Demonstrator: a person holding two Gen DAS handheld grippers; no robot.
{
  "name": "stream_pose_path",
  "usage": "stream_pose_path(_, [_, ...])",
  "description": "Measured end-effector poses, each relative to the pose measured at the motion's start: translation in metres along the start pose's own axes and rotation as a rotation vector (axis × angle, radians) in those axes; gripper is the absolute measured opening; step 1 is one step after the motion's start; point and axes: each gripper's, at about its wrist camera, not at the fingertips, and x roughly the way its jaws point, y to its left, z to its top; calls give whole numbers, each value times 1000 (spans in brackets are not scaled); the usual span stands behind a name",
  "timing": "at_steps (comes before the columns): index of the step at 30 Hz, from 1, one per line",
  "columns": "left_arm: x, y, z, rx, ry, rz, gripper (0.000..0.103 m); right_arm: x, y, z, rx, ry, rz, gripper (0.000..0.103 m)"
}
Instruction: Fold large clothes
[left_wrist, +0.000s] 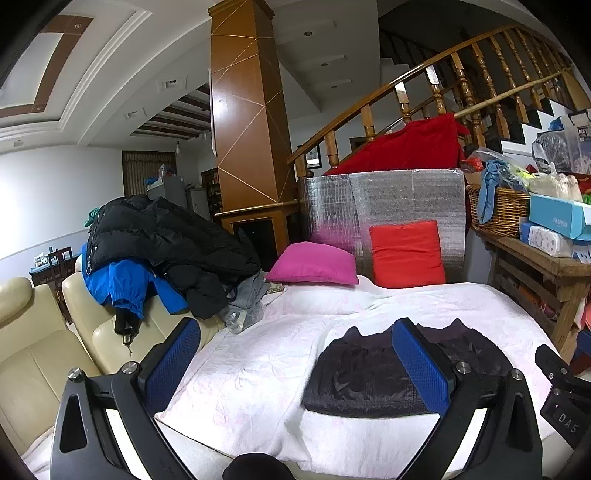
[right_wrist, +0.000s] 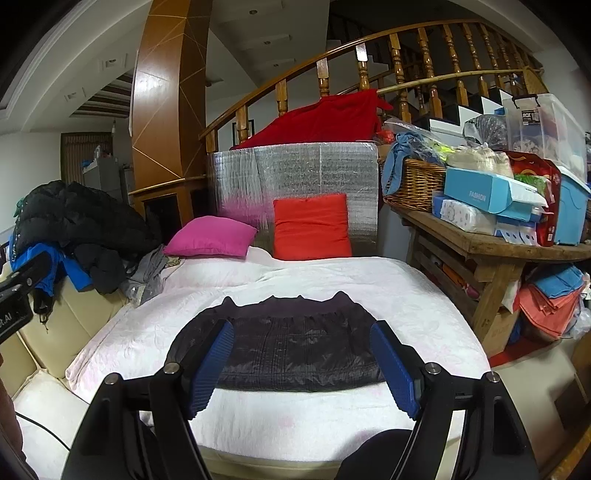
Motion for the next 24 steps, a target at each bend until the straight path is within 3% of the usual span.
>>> stream_pose_path(24, [3, 8, -5, -19, 21, -9, 103, 5, 13, 0, -22, 11, -5, 80])
